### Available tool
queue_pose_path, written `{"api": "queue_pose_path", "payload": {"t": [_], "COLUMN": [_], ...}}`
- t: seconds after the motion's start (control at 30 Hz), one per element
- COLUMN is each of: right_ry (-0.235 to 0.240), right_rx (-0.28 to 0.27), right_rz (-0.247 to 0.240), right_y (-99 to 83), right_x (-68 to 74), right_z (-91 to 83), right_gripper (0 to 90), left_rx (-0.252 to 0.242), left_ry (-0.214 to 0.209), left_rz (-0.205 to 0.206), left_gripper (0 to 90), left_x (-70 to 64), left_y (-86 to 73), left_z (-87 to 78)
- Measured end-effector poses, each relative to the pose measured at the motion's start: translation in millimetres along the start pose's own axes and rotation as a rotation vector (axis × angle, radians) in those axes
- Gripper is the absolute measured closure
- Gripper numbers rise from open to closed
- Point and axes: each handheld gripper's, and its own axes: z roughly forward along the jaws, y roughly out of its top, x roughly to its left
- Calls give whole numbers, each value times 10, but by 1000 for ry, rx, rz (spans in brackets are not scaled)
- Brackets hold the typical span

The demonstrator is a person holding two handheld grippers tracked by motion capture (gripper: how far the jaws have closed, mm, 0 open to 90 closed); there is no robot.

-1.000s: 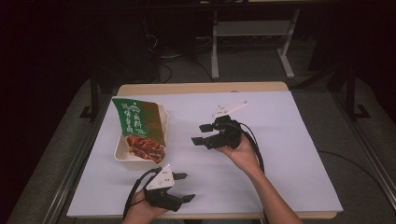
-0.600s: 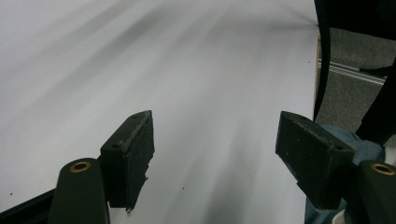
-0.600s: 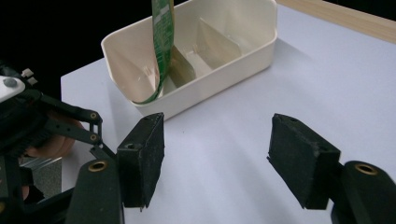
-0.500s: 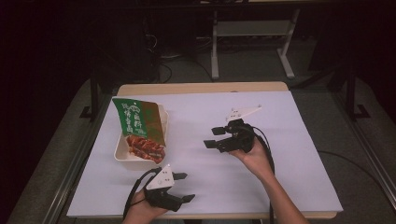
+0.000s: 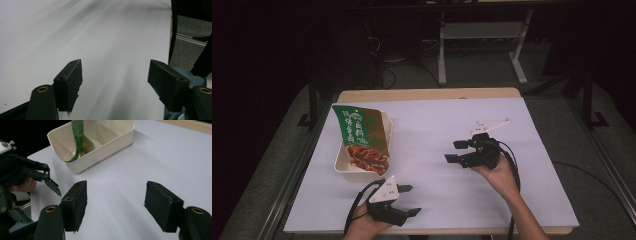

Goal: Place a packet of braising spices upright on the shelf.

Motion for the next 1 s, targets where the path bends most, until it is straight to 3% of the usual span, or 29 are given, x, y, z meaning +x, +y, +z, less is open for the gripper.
{"api": "queue_pose_path", "payload": {"t": [1.0], "right_ry": [-56], "right_rx": [-16], "right_rz": [74], "right_y": [-552], "right_x": [-113], "right_z": [-433], "right_gripper": [315], "left_rx": [4], "left_ry": [5], "left_rz": [-9], "left_gripper": [268], "left_x": [13], "left_y": [-4], "left_z": [0]}}
